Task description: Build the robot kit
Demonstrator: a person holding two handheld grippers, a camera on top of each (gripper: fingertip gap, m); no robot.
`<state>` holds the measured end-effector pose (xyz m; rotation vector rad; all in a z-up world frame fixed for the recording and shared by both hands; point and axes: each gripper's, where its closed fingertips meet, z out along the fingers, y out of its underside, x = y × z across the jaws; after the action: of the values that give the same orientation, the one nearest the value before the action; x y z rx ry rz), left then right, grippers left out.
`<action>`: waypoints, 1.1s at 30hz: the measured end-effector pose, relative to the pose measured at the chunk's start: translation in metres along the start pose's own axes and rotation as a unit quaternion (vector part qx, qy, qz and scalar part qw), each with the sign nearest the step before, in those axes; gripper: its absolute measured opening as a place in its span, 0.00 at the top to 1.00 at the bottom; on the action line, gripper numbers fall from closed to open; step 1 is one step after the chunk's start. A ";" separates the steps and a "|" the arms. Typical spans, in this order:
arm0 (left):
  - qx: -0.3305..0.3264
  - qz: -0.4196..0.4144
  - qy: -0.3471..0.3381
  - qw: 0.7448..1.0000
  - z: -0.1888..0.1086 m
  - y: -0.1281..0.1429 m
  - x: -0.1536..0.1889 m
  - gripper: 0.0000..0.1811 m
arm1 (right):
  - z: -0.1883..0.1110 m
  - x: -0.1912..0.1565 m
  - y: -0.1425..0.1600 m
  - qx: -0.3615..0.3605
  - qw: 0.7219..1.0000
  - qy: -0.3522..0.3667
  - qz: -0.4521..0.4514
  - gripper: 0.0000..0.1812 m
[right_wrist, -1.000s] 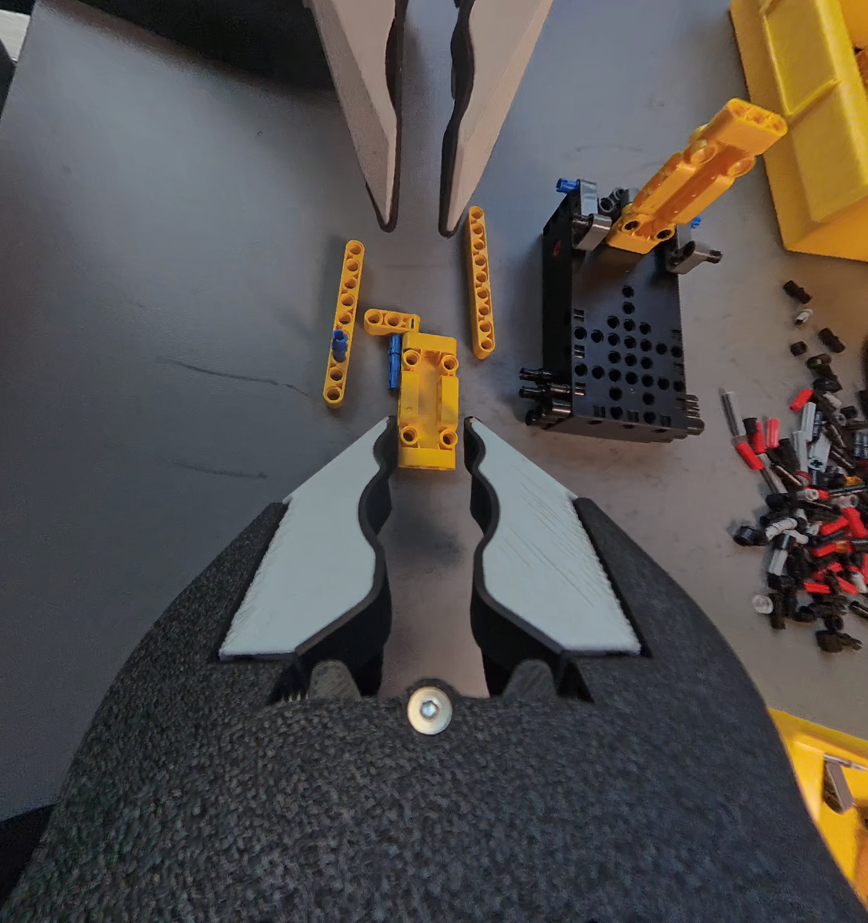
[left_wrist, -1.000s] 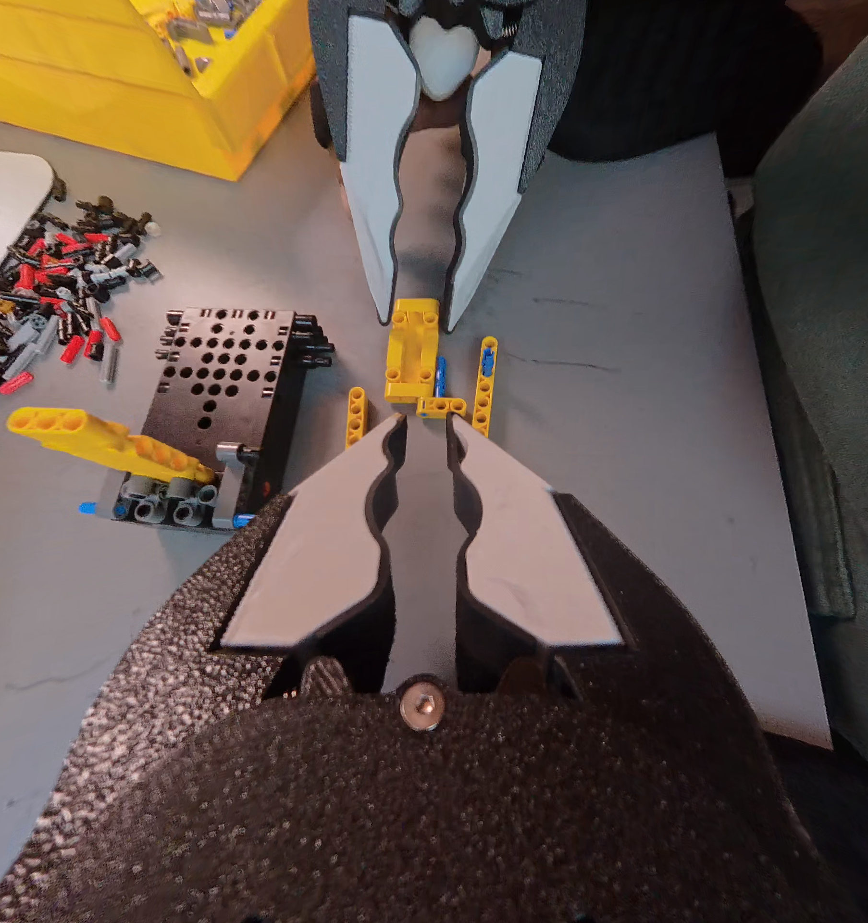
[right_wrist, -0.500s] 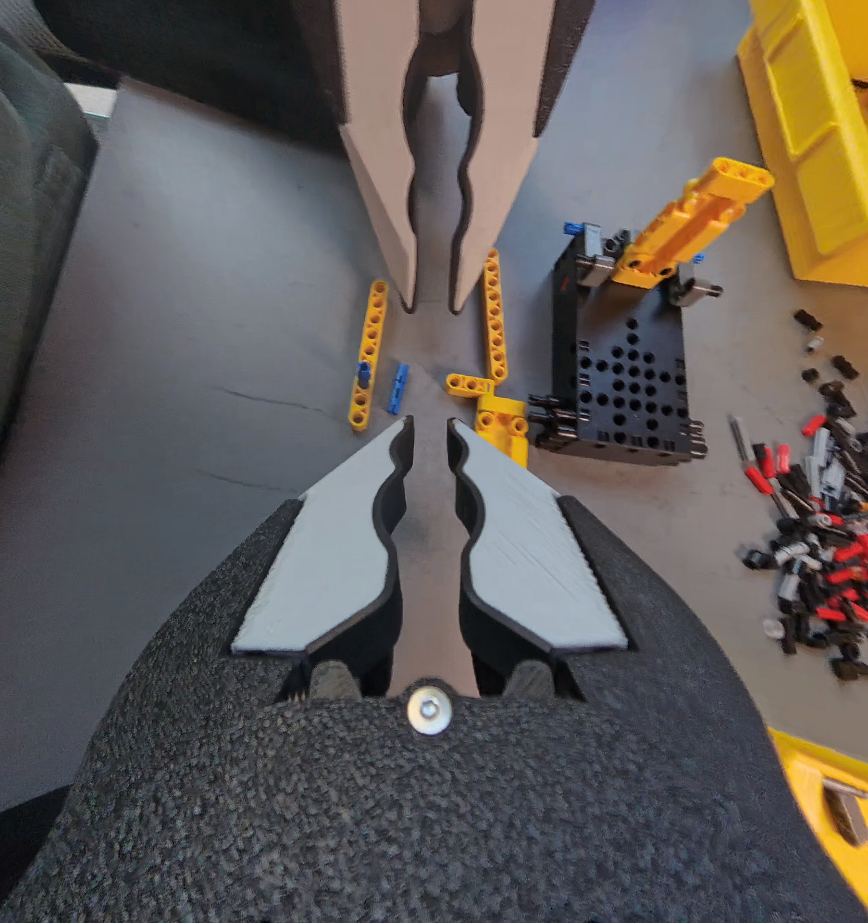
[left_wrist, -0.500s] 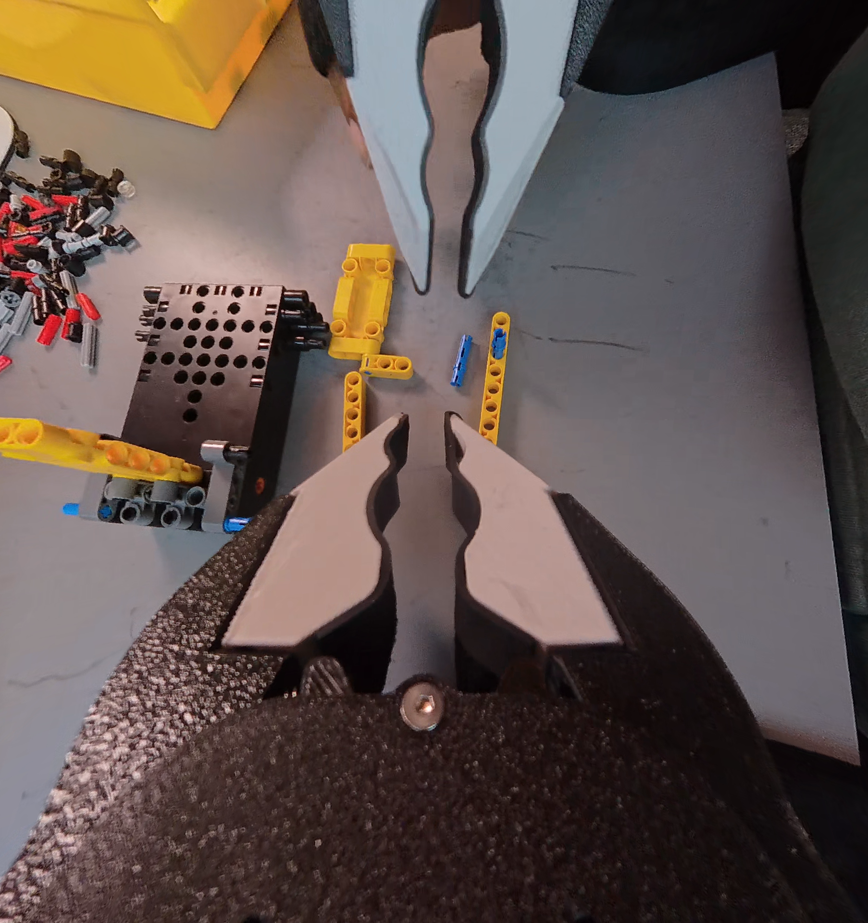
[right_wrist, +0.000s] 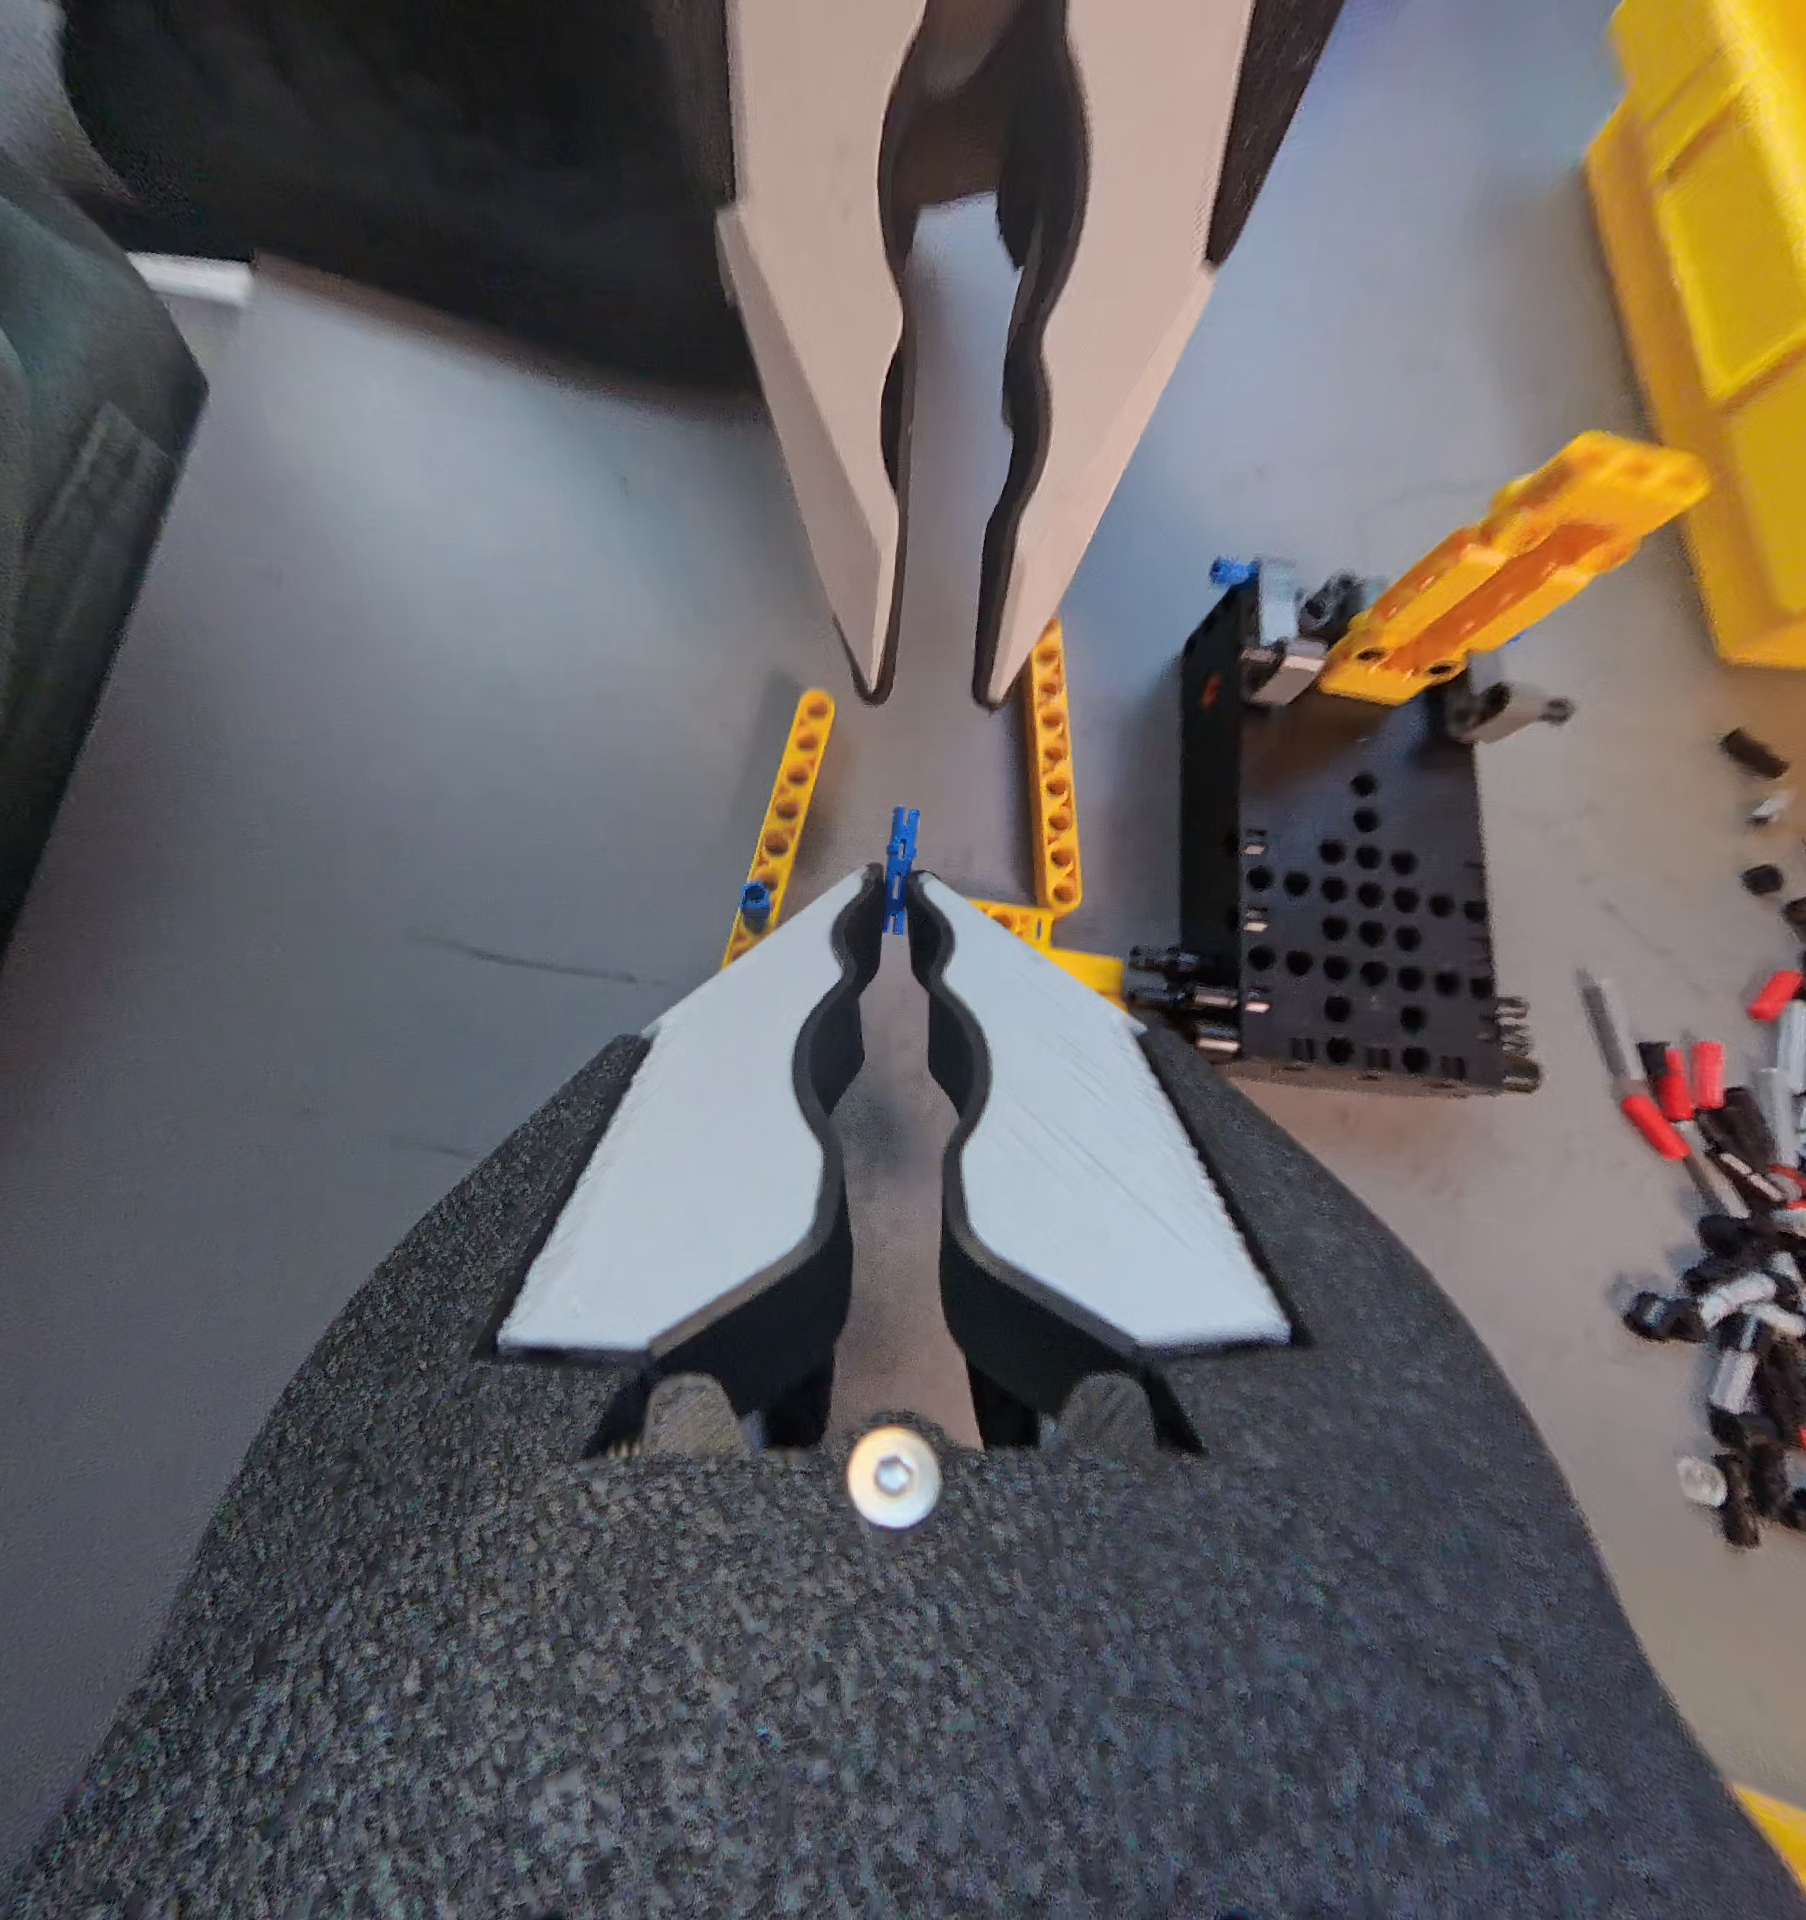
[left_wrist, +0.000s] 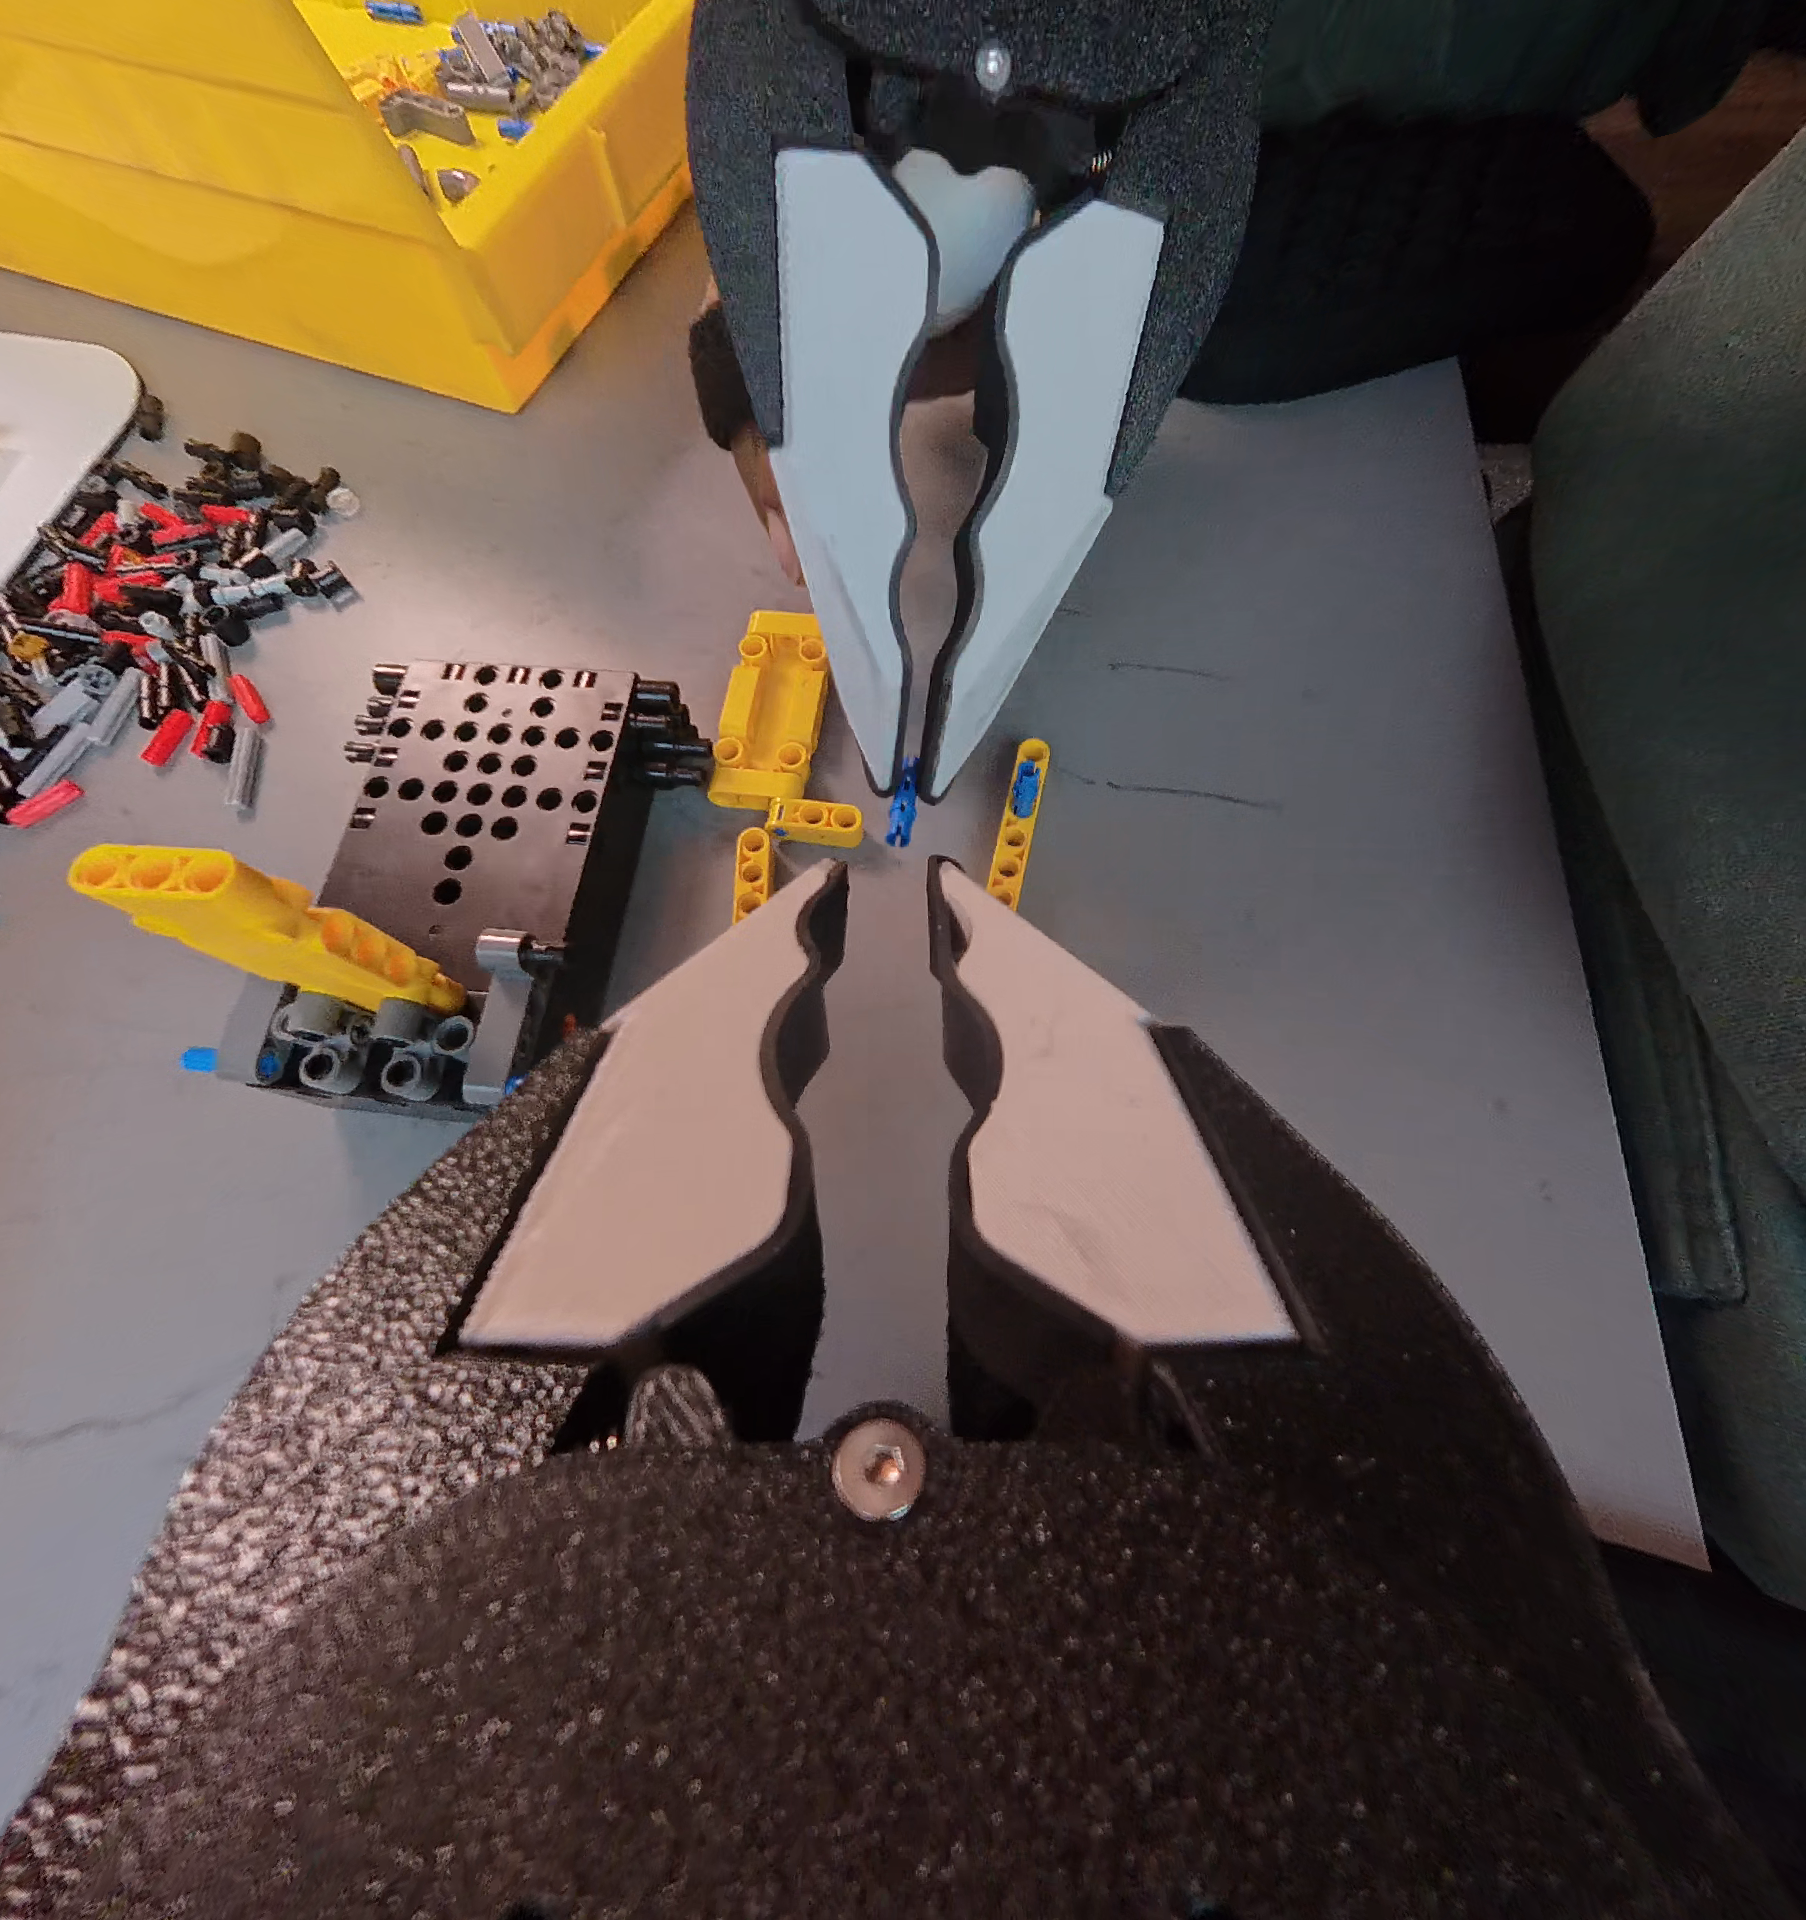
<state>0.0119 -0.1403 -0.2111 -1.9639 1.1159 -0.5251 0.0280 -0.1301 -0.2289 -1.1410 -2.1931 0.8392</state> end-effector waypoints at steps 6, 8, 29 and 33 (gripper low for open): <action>0.103 0.002 -0.013 0.995 -0.018 -0.035 0.000 0.93 | -0.026 0.005 -0.052 0.156 0.987 0.029 -0.005 0.98; 0.111 0.010 -0.011 0.994 -0.020 -0.038 0.002 0.95 | -0.027 0.006 -0.055 0.165 0.986 0.028 0.002 0.98; 0.234 -0.007 -0.006 0.972 -0.044 -0.073 0.005 0.98 | -0.045 0.011 -0.071 0.233 0.971 0.043 0.011 0.94; 0.298 -0.031 0.011 0.954 -0.058 -0.090 0.006 0.98 | -0.060 0.011 -0.091 0.297 0.953 0.062 0.001 0.93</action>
<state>0.0230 -0.1447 -0.1047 -1.4662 0.7863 -0.8104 0.0158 -0.1448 -0.1212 -0.8601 -1.6592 1.2767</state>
